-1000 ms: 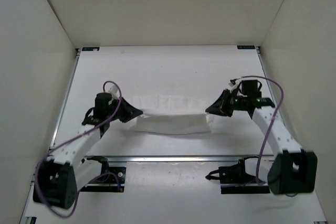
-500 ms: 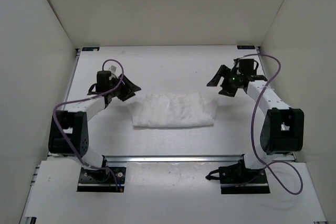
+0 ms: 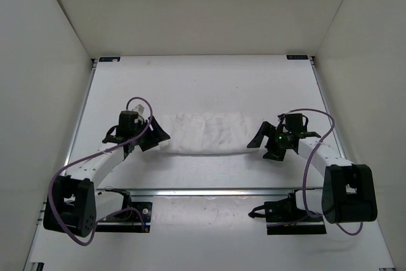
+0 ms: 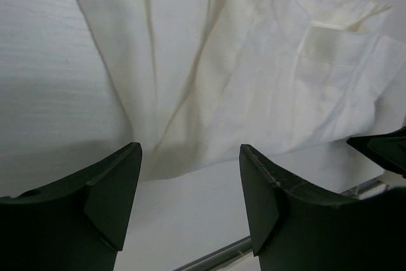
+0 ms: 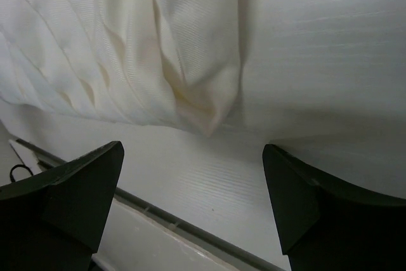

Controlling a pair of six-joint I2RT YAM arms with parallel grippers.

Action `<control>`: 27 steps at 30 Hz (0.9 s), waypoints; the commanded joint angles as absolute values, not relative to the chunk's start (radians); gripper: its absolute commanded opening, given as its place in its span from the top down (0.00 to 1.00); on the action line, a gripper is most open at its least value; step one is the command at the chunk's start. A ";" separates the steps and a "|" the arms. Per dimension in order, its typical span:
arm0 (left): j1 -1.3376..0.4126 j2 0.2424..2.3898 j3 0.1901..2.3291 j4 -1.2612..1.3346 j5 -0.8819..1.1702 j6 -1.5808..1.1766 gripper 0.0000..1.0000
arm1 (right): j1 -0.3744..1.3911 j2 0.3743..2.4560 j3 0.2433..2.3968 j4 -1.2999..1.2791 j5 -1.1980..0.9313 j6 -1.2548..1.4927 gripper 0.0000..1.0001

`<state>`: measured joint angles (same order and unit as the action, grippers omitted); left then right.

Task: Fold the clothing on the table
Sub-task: Fold the skirt

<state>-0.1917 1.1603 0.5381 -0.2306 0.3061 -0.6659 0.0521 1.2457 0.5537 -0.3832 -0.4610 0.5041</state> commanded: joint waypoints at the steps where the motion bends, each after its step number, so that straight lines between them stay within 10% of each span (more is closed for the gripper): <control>1: -0.195 1.149 0.509 -0.250 0.245 -0.627 0.26 | 0.058 1.261 0.528 -0.226 -0.505 0.543 0.11; 4: -0.215 1.175 0.485 -0.230 0.242 -0.637 0.23 | 0.068 1.314 0.541 -0.186 -0.503 0.557 0.16; 11: -0.270 1.224 0.440 -0.135 0.244 -0.701 0.26 | 0.078 1.348 0.542 -0.129 -0.525 0.584 0.96; 16: -0.321 1.290 0.449 -0.010 0.242 -0.745 0.85 | 0.002 1.330 0.572 -0.207 -0.543 0.499 1.00; 27: -0.468 1.503 0.514 0.252 0.224 -0.851 0.92 | 0.084 1.361 0.975 -0.572 -0.378 0.227 1.00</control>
